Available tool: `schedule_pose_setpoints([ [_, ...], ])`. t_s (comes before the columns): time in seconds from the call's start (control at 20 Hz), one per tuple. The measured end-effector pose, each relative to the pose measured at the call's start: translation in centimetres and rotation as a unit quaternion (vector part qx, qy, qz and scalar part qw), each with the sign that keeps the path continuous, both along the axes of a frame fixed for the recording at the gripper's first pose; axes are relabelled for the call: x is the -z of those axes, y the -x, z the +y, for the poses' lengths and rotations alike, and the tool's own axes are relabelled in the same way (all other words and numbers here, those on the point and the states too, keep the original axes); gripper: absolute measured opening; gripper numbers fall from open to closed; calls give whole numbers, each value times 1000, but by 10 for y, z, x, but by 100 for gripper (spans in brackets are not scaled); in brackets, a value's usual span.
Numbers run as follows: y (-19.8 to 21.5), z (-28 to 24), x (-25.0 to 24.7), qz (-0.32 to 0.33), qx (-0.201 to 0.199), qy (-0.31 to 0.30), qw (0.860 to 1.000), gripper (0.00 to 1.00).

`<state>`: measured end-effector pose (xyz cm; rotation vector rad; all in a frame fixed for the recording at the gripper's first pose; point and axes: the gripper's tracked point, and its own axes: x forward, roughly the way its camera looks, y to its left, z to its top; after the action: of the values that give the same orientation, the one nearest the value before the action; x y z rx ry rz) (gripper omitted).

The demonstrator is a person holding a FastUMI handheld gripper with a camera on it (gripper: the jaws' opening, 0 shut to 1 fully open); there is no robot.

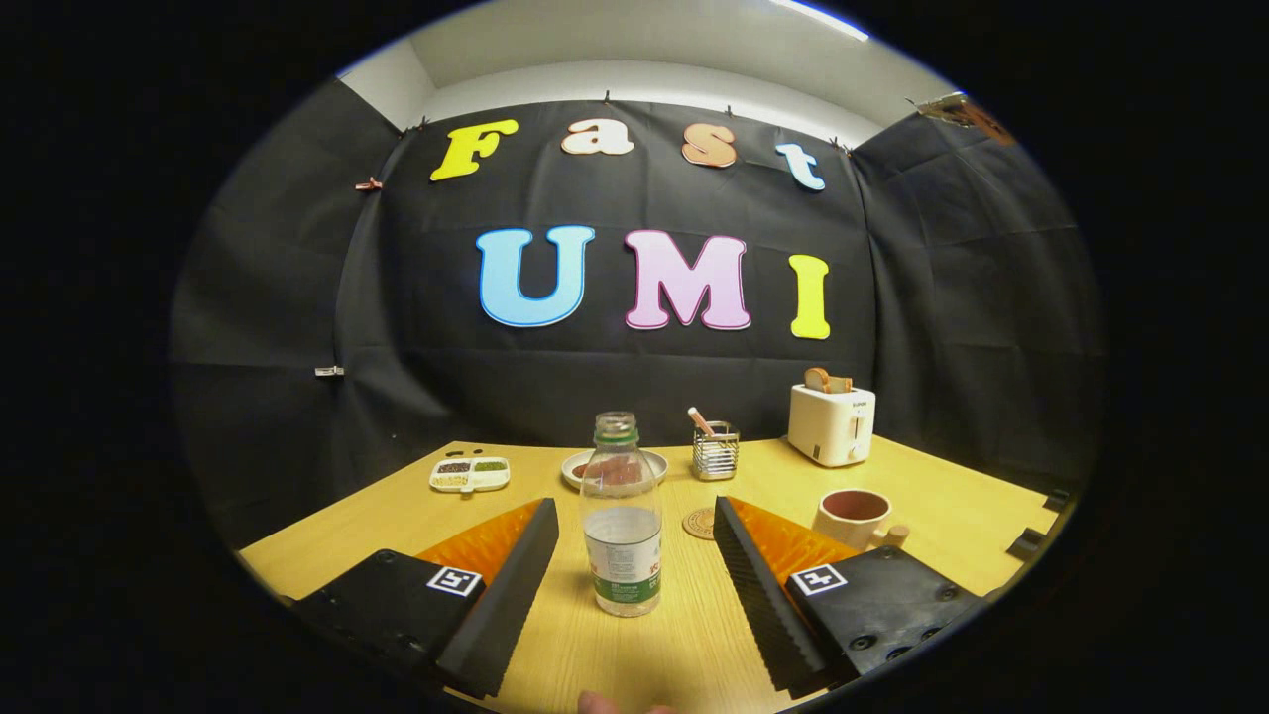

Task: Take the bottle from table, then pour the juice into the cup, finally place the bottle on the coaster

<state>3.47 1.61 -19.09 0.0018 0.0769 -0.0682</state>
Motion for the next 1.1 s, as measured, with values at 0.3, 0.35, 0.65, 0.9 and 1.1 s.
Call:
schedule_pose_setpoints([
  [0.3, -34, 4, 37, 9, 6, -3, 1000, 97],
  [0.35, -40, 4, 44, 10, 7, -5, 1000, 97],
  [0.65, -72, 2, 61, 4, 13, -7, 1000, 97],
  [0.9, -92, 6, 71, 9, 6, -5, 1000, 97],
  [1.1, -94, 7, 69, 11, 5, -11, 1000, 77],
])
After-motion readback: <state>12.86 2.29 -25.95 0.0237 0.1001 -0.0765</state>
